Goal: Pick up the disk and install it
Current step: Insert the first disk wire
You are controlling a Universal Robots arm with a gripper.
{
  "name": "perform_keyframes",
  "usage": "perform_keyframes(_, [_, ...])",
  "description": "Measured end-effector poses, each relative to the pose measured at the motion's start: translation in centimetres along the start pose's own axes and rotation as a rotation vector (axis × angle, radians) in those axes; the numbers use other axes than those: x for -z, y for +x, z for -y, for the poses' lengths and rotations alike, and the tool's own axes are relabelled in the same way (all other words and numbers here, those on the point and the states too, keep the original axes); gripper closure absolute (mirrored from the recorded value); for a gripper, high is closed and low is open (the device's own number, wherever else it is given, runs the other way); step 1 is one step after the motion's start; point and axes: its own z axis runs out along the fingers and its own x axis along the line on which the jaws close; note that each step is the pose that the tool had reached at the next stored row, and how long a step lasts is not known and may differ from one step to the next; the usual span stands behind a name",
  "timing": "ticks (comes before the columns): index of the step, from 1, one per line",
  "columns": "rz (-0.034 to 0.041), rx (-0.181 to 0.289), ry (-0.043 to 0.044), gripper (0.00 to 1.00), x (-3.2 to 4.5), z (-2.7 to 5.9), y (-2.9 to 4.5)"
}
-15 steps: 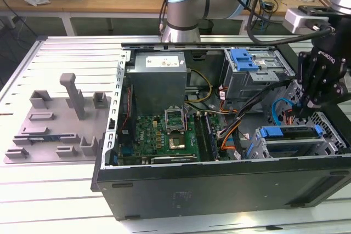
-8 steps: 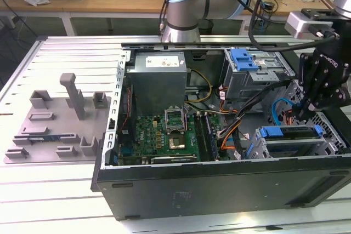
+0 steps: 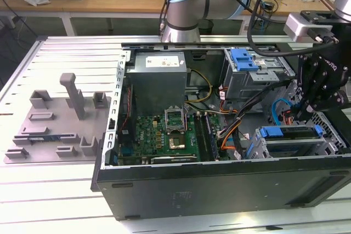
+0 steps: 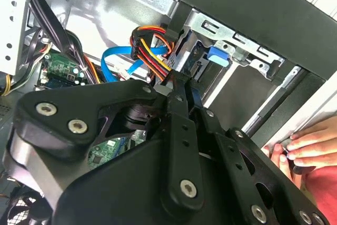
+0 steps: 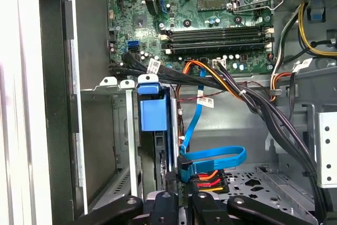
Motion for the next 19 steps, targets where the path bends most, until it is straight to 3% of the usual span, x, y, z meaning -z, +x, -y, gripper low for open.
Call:
perform_keyframes(7, [0.0002, 0.000, 0.0000, 0.83, 0.00, 0.00, 0.00])
perform_keyframes(10, [0.0044, 0.000, -0.0003, 0.83, -0.01, 0.47, 0.17])
perform_keyframes(11, [0.0194, 0.000, -0.0004, 0.83, -0.07, 0.47, 1.20])
perform_keyframes(12, [0.0440, 0.000, 0.0014, 0.83, -0.10, 0.41, 1.71])
perform_keyframes(14, [0.0559, 0.000, 0.0025, 0.83, -0.10, 0.38, 1.79])
perform_keyframes(19, [0.0649, 0.000, 0.0021, 0.83, -0.12, 0.39, 2.12])
